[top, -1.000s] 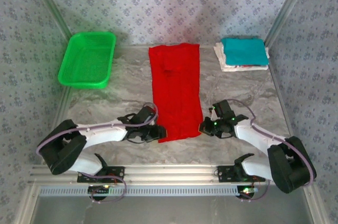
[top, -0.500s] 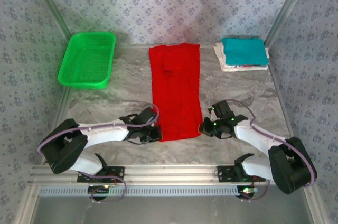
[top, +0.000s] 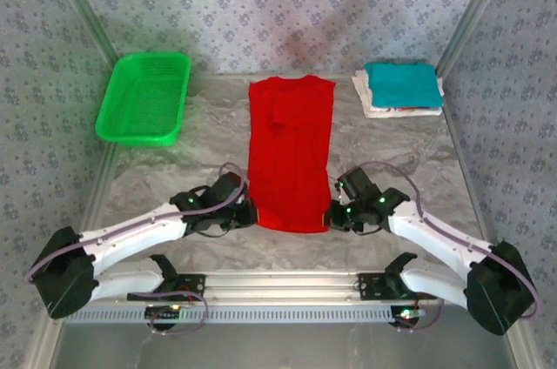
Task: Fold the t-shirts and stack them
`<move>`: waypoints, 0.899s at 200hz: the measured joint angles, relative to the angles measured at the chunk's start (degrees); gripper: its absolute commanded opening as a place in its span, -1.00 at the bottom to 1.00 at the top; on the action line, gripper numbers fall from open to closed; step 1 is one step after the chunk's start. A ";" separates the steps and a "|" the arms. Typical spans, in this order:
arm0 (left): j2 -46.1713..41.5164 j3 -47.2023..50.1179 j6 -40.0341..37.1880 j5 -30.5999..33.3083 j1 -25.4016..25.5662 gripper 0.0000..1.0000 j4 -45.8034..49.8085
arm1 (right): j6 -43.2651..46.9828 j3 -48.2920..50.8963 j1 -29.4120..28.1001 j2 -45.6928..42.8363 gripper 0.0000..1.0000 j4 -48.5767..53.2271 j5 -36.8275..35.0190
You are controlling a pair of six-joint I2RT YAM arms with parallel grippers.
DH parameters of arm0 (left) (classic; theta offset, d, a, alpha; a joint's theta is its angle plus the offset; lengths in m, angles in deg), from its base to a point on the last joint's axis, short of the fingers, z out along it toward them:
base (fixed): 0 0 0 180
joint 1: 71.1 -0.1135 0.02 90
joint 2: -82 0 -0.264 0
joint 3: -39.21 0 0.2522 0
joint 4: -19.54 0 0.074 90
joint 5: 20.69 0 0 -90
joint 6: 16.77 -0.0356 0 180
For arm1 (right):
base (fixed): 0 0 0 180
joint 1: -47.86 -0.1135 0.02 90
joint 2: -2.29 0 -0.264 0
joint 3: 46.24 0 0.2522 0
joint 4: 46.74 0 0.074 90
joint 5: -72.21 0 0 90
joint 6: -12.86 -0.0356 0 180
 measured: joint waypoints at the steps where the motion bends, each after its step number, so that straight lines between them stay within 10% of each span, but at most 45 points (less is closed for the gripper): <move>1: -0.11 0.11 0.04 -0.02 0.02 -1.00 0.02 | -0.09 0.09 -0.07 -0.04 -1.00 0.07 0.00; 94: -4.02 1.75 0.48 -0.35 6.84 -1.00 5.75 | -5.38 1.55 -4.26 -4.59 -1.00 7.56 -0.59; 180: 13.05 -20.96 -14.34 -6.64 -11.37 -1.00 7.30 | 4.90 -20.28 10.19 13.31 -1.00 9.75 1.75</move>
